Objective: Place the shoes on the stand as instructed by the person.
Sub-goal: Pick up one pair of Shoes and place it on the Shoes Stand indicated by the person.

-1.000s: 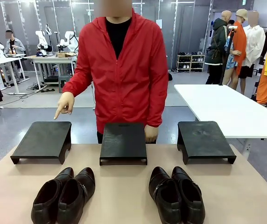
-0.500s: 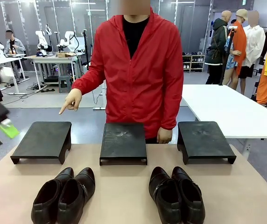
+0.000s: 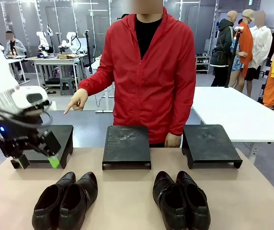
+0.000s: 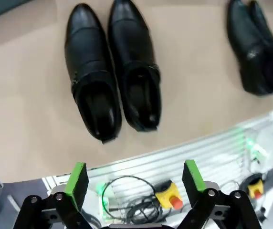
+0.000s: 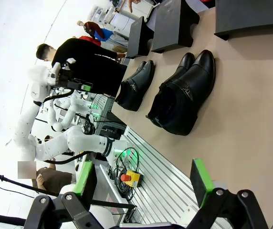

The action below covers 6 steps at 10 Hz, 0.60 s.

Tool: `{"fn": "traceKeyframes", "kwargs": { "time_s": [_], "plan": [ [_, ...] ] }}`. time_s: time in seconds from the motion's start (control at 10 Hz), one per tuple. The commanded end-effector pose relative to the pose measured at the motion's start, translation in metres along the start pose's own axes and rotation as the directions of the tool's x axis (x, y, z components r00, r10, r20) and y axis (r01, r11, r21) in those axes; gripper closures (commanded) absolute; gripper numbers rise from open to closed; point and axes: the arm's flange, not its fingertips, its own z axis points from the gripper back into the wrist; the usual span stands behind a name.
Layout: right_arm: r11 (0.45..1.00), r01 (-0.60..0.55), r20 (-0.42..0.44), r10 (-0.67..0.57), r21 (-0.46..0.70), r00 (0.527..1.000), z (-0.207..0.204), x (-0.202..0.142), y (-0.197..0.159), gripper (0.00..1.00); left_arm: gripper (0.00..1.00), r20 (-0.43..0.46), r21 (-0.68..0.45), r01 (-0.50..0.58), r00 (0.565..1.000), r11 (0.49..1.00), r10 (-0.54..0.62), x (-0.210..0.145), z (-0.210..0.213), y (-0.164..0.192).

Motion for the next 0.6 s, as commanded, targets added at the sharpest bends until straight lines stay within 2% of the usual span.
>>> {"fn": "traceKeyframes", "kwargs": {
  "time_s": [0.0,0.5],
  "plan": [
    [1.000,-0.008,0.012,0.008,0.010,1.000,0.001,0.002,0.001,0.00,0.00,0.036,0.059,-0.078,0.996,0.995,0.076,-0.002,-0.035,-0.005],
    [1.000,-0.008,0.012,0.008,0.010,1.000,0.001,0.002,0.001,0.00,0.00,0.042,0.073,-0.139,0.990,0.988,0.136,-0.007,-0.102,-0.008]
  ]
}}
